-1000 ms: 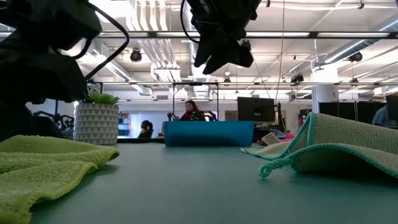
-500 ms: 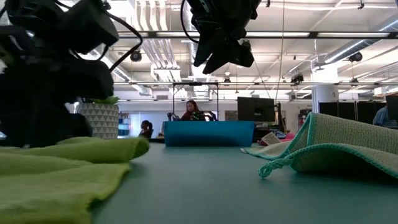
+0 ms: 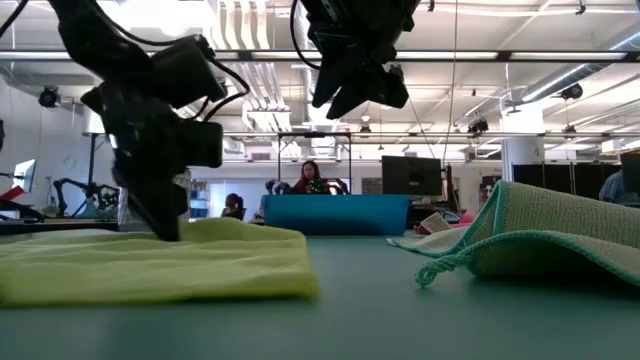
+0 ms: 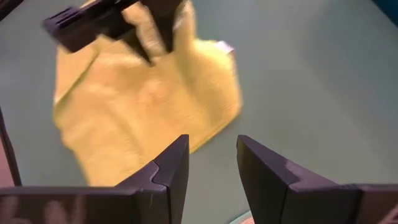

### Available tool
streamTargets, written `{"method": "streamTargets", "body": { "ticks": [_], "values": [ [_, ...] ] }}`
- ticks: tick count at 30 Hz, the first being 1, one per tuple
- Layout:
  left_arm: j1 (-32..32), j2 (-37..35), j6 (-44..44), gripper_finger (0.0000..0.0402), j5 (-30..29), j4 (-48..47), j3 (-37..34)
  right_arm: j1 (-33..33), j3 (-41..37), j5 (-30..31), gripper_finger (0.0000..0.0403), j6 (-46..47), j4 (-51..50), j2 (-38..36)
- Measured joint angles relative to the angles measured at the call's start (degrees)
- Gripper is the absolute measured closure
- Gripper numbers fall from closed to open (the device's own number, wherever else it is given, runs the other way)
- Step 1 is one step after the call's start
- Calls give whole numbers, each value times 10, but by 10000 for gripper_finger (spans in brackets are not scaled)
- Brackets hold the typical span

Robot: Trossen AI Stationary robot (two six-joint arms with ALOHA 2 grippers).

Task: Fold microfiber towels
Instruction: Fold the green microfiber cloth

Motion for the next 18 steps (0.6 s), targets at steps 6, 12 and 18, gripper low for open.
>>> {"method": "streamTargets", "body": {
  "ticks": [6,12,18],
  "values": [
    [76,-2,17,254,-79,2,0,0,0,0,277,-9,-1,0],
    [141,-6,52,254,-98,-1,10,1,0,0,277,-27,-1,0],
    [144,-64,84,254,-91,-44,21,1,0,0,277,-28,-1,0]
  ]
}}
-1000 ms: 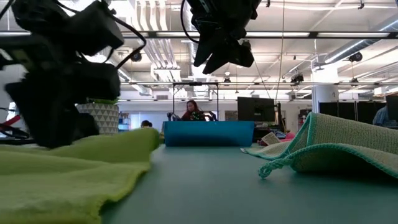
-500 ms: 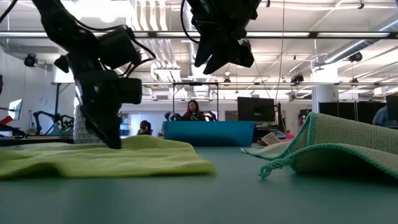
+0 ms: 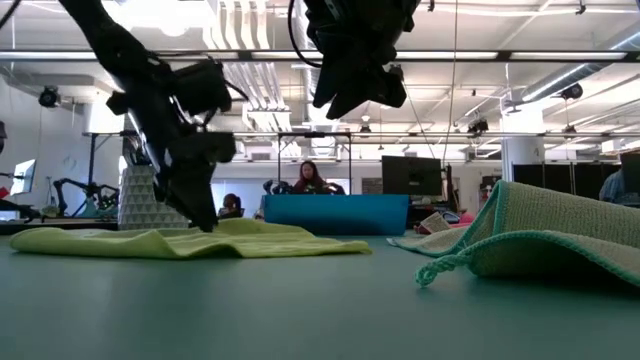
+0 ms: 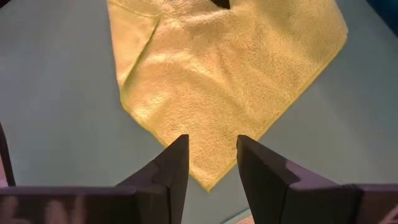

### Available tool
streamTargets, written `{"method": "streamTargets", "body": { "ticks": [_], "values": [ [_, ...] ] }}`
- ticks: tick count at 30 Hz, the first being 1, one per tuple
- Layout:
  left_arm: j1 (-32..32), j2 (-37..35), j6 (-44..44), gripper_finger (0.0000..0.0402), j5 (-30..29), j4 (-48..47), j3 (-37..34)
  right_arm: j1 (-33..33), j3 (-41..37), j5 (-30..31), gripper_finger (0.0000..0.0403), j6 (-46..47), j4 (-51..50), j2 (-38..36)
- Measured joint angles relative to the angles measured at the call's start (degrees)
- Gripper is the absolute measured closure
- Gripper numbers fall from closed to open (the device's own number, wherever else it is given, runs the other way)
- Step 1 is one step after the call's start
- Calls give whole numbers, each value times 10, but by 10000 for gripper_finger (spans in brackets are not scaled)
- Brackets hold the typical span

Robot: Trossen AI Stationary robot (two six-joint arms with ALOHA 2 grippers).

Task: Fold microfiber towels
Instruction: Fold the green microfiber cloth

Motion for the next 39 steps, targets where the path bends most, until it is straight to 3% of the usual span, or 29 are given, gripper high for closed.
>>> {"method": "streamTargets", "body": {
  "ticks": [7,15,21,28,39],
  "values": [
    [-42,-125,28,254,9,-137,-1,0,-1,0,277,-2,1,0],
    [-146,-219,5,254,24,-173,-28,0,-2,0,277,0,2,0],
    [-209,-223,-86,254,27,-183,-44,0,-2,0,277,0,2,0],
    [-219,-196,-261,254,64,-186,-62,0,-4,14,277,-1,2,0],
    [-219,-149,-293,254,68,-192,-61,2,-7,20,277,0,2,0]
  ]
}}
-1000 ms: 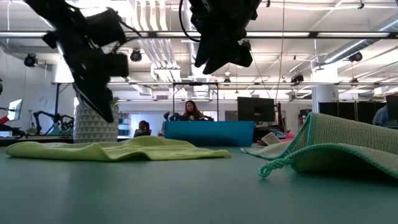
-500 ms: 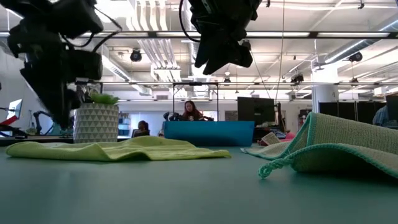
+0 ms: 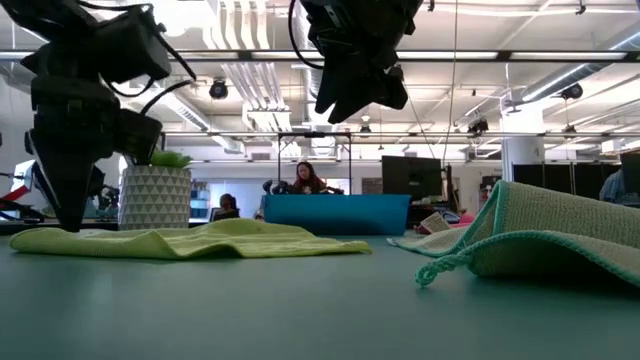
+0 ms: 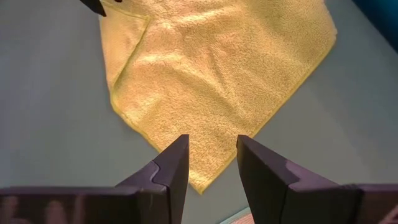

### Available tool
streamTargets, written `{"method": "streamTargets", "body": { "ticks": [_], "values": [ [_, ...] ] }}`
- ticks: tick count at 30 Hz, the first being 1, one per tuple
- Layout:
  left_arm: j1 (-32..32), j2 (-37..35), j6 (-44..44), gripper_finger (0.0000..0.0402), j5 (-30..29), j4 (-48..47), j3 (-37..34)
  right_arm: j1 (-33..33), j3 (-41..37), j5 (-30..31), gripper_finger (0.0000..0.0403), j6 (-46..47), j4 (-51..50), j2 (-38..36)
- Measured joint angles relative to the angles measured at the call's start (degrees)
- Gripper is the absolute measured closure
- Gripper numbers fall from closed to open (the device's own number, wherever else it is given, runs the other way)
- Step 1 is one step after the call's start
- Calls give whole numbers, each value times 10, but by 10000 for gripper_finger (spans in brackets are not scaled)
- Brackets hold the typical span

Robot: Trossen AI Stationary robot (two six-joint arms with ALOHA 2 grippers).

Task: Fold microfiber towels
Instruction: Fold the green microfiber cloth

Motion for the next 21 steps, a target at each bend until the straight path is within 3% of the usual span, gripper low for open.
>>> {"method": "streamTargets", "body": {
  "ticks": [14,21],
  "values": [
    [0,49,17,254,61,31,3,0,-1,1,277,0,0,0],
    [-5,70,41,255,63,34,4,0,-2,8,277,-2,0,0]
  ]
}}
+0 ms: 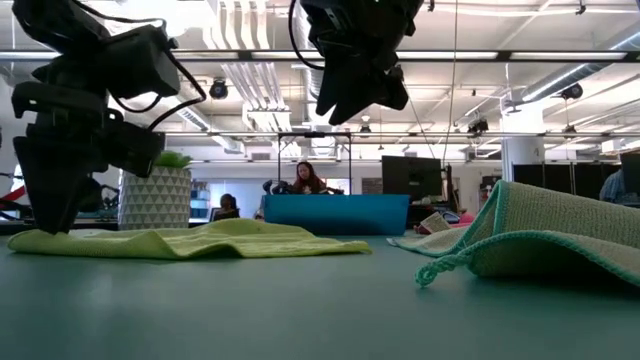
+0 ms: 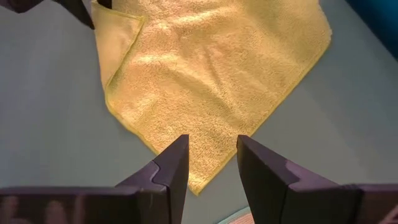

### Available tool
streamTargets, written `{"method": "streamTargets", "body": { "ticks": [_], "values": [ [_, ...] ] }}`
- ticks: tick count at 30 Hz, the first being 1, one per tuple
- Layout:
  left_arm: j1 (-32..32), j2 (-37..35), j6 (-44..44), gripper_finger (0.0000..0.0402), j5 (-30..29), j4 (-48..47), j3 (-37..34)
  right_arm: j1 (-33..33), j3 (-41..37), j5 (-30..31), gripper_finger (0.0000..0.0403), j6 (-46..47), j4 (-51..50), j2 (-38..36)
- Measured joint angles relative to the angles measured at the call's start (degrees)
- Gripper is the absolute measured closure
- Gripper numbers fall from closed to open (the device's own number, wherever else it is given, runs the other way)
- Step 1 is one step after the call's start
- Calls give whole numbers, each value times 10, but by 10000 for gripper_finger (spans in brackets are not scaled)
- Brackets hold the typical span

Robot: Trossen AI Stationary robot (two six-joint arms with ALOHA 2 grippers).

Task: Fold microfiber towels
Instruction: Fold the green microfiber cloth

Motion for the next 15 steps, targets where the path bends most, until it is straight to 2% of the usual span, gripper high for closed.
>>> {"method": "streamTargets", "body": {
  "ticks": [3,7,13,15],
  "values": [
    [-4,1,10,267,-1,2,0,0,0,2,277,0,0,0],
    [-9,-4,22,308,-1,18,1,4,-4,2,277,-9,0,0],
    [-11,-9,24,386,-2,27,2,39,-42,2,278,-89,0,0],
    [-16,-13,26,397,-2,27,2,52,-60,1,277,-117,0,0]
  ]
}}
